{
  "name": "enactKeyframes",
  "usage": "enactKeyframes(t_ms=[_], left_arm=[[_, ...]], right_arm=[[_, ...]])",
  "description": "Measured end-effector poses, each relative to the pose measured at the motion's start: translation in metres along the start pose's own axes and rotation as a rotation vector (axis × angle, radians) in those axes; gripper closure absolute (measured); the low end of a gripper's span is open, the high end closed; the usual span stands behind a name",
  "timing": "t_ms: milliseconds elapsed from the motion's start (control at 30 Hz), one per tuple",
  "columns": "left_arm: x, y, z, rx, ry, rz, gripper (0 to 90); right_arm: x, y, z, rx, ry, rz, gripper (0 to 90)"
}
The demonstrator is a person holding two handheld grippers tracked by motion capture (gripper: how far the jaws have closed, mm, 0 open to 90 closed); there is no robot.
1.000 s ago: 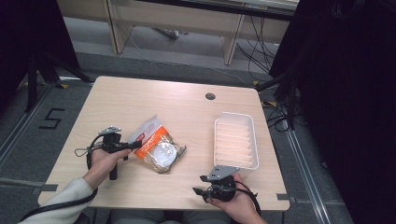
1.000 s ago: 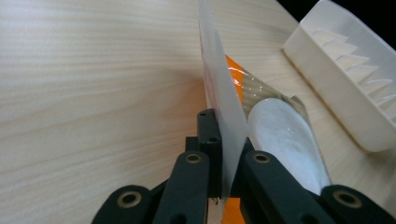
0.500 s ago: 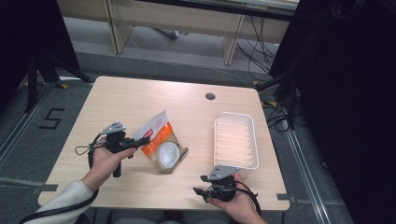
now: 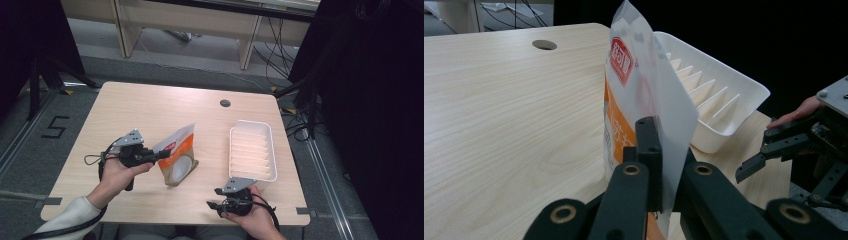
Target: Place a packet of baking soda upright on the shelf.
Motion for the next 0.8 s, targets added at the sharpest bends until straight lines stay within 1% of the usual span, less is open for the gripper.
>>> enactKeyframes(t_ms=[33, 67, 100, 133, 167, 233, 333, 367, 400, 467, 500, 533, 567, 600, 633, 667, 700, 733, 767, 800], left_arm=[[0.001, 0.001, 0.001, 0.001, -0.003, 0.001, 89.4], [0.001, 0.002, 0.002, -0.001, -0.011, -0.011, 89.4], [0.003, 0.002, 0.002, -0.006, -0.017, -0.019, 89.4], [0.004, 0.003, 0.002, -0.008, -0.018, -0.016, 89.4], [0.005, 0.003, 0.003, -0.015, -0.02, -0.026, 89.4], [0.007, 0.004, 0.004, -0.02, -0.022, -0.031, 89.4], [0.011, 0.006, 0.005, -0.027, -0.043, -0.042, 89.4], [0.012, 0.006, 0.005, -0.029, -0.052, -0.049, 89.4], [0.013, 0.007, 0.006, -0.036, -0.053, -0.061, 89.4], [0.016, 0.008, 0.008, -0.047, -0.065, -0.079, 89.4], [0.017, 0.009, 0.009, -0.05, -0.073, -0.087, 89.4], [0.019, 0.009, 0.011, -0.057, -0.08, -0.096, 89.4], [0.021, 0.01, 0.011, -0.054, -0.093, -0.096, 89.4], [0.022, 0.011, 0.012, -0.056, -0.101, -0.1, 89.4], [0.023, 0.012, 0.013, -0.056, -0.115, -0.117, 89.4], [0.024, 0.013, 0.014, -0.058, -0.118, -0.122, 89.4], [0.026, 0.013, 0.016, -0.057, -0.121, -0.113, 89.4], [0.027, 0.014, 0.017, -0.062, -0.128, -0.122, 89.4], [0.029, 0.014, 0.018, -0.064, -0.138, -0.129, 89.4], [0.032, 0.015, 0.019, -0.068, -0.149, -0.137, 89.4]], right_arm=[[0.0, 0.0, 0.0, -0.001, 0.001, -0.003, 48.0], [0.0, 0.0, 0.0, 0.001, 0.0, 0.001, 48.0], [-0.001, 0.0, 0.0, -0.002, 0.002, -0.007, 48.0], [0.0, 0.0, 0.0, -0.002, 0.001, -0.005, 48.0], [0.0, 0.0, 0.0, 0.001, 0.0, 0.001, 47.9], [0.0, 0.0, 0.0, -0.001, 0.003, -0.002, 47.9], [-0.002, 0.002, 0.001, 0.005, 0.008, -0.013, 47.5], [0.0, 0.003, 0.001, 0.001, 0.003, -0.002, 47.4], [-0.001, 0.004, 0.002, 0.012, 0.008, -0.007, 47.3], [0.001, 0.005, 0.003, 0.017, 0.004, 0.014, 46.9], [0.001, 0.006, 0.004, 0.023, -0.005, 0.004, 46.6], [0.001, 0.007, 0.006, 0.022, -0.002, 0.008, 46.3], [0.002, 0.01, 0.008, 0.03, -0.001, 0.031, 46.3], [0.002, 0.014, 0.009, 0.045, -0.001, 0.043, 46.3], [0.002, 0.016, 0.011, 0.042, 0.001, 0.057, 46.3], [0.002, 0.019, 0.014, 0.046, 0.003, 0.076, 46.2], [0.002, 0.021, 0.014, 0.056, -0.007, 0.079, 46.1], [0.001, 0.022, 0.017, 0.05, 0.003, 0.074, 46.0], [0.003, 0.026, 0.018, 0.059, 0.001, 0.117, 45.8], [0.004, 0.028, 0.021, 0.062, -0.015, 0.101, 45.5]])
Point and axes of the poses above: each handheld gripper's, and its own axes: z roughly backward along the jaws, y roughly out of its top, x roughly to its right, the point moved 8 cm from there along -z, roughly forward along the jaws, and after that the axes turned 4 degrees about x, right-handed, at the moved point
